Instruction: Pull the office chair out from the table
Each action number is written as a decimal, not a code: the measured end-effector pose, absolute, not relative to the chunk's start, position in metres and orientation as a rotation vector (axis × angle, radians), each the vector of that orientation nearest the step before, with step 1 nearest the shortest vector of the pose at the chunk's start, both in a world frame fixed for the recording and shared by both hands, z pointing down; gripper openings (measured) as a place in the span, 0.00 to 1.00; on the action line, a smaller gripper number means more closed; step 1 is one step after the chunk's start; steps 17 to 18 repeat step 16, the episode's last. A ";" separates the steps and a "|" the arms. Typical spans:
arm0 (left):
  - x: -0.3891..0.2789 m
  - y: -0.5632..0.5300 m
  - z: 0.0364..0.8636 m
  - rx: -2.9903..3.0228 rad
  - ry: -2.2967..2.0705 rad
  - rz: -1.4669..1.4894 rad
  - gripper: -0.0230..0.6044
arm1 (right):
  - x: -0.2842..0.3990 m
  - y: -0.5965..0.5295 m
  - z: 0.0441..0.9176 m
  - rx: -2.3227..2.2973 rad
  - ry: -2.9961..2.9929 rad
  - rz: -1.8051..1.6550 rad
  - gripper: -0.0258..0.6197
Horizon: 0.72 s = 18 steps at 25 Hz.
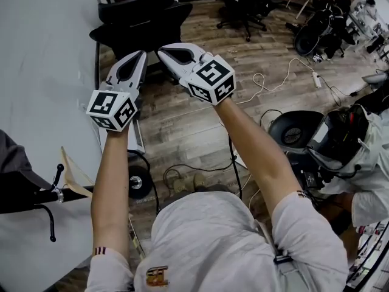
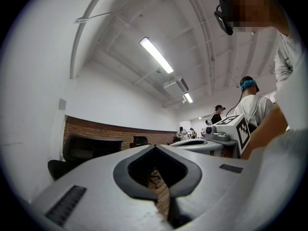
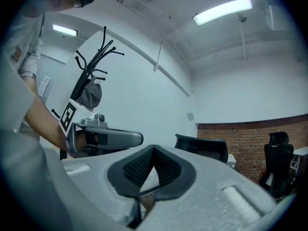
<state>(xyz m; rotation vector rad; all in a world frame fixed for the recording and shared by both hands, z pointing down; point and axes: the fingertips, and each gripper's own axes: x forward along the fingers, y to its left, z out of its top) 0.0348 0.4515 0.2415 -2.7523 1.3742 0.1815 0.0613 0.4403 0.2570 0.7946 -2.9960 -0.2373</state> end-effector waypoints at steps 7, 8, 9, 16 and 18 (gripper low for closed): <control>0.042 0.457 0.238 -2.751 1.366 0.169 0.04 | 0.067 0.447 0.253 0.785 -3.007 -0.238 0.04; 0.041 0.455 0.238 -2.752 1.367 0.167 0.04 | 0.066 0.445 0.252 0.784 -3.006 -0.235 0.04; 0.040 0.453 0.238 -2.753 1.367 0.165 0.04 | 0.065 0.443 0.252 0.783 -3.005 -0.232 0.04; 0.043 0.450 0.238 -2.760 1.364 0.151 0.04 | 0.067 0.440 0.251 0.776 -3.009 -0.223 0.04; 0.043 0.450 0.238 -2.760 1.364 0.151 0.04 | 0.067 0.440 0.251 0.776 -3.009 -0.223 0.04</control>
